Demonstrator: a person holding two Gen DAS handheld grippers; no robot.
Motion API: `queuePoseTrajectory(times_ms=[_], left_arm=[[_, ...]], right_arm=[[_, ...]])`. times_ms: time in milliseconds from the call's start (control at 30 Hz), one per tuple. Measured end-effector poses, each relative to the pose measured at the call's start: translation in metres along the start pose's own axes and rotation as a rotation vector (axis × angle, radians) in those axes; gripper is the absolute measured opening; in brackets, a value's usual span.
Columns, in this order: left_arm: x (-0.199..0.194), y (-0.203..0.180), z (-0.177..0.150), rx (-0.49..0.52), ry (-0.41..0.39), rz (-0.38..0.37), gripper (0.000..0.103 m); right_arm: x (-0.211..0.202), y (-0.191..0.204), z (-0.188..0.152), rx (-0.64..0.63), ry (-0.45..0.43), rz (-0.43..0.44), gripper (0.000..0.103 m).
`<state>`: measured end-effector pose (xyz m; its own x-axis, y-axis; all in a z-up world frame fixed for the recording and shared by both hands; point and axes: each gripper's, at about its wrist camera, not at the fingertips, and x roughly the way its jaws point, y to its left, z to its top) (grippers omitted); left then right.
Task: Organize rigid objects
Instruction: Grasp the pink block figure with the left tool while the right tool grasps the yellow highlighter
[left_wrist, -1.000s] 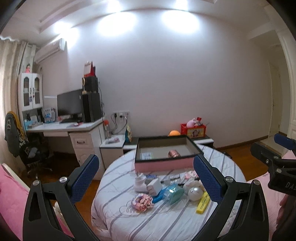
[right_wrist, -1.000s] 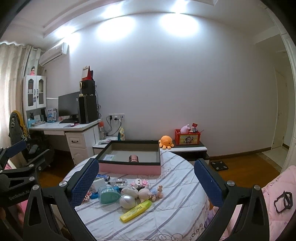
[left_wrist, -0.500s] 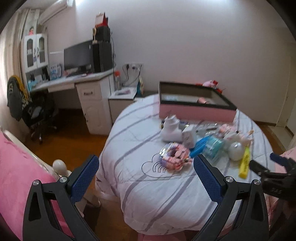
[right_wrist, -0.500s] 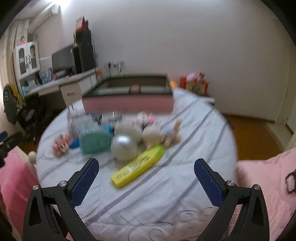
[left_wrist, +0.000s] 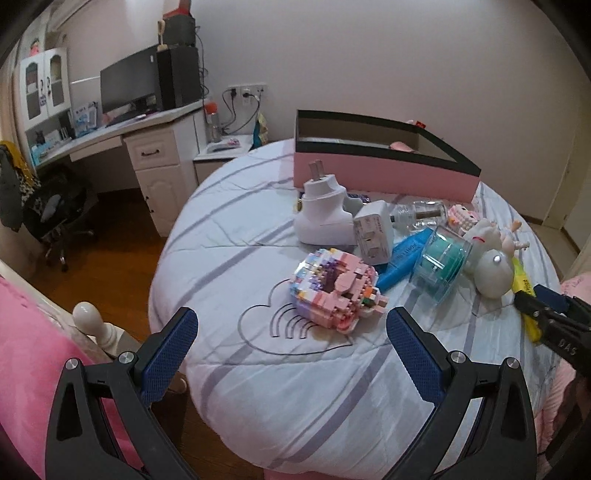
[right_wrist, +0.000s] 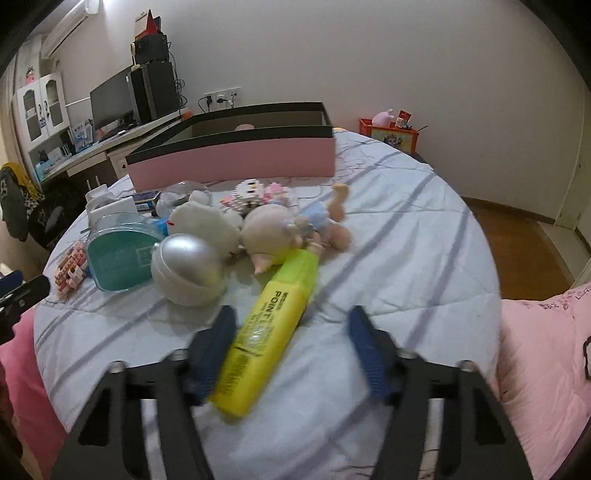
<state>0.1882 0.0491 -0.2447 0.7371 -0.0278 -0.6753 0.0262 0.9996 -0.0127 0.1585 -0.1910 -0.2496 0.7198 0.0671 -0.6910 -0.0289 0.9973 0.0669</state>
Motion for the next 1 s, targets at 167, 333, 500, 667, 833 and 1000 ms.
queuePoseTrajectory(times_ms=[167, 333, 500, 667, 833, 1000], left_arm=[[0.008, -0.009, 0.004, 0.011, 0.008, -0.003, 0.103], [0.018, -0.013, 0.005, 0.019, 0.030, 0.010, 0.103], [0.031, -0.011, 0.010, 0.015, 0.047, 0.012, 0.103], [0.046, -0.012, 0.011, 0.036, 0.043, -0.012, 0.103], [0.042, -0.015, 0.013, 0.060, 0.015, -0.066, 0.069], [0.035, -0.014, 0.009, 0.057, 0.011, -0.077, 0.069]], right_arm=[[0.000, -0.006, 0.003, -0.008, -0.002, -0.026, 0.039], [0.006, -0.005, 0.007, -0.025, -0.007, -0.024, 0.039], [0.011, -0.005, 0.010, -0.043, -0.013, -0.025, 0.039], [0.012, -0.004, 0.009, -0.058, -0.023, -0.027, 0.039], [0.011, -0.004, 0.011, -0.064, -0.033, -0.014, 0.027], [0.006, -0.005, 0.010, -0.056, -0.034, 0.006, 0.027]])
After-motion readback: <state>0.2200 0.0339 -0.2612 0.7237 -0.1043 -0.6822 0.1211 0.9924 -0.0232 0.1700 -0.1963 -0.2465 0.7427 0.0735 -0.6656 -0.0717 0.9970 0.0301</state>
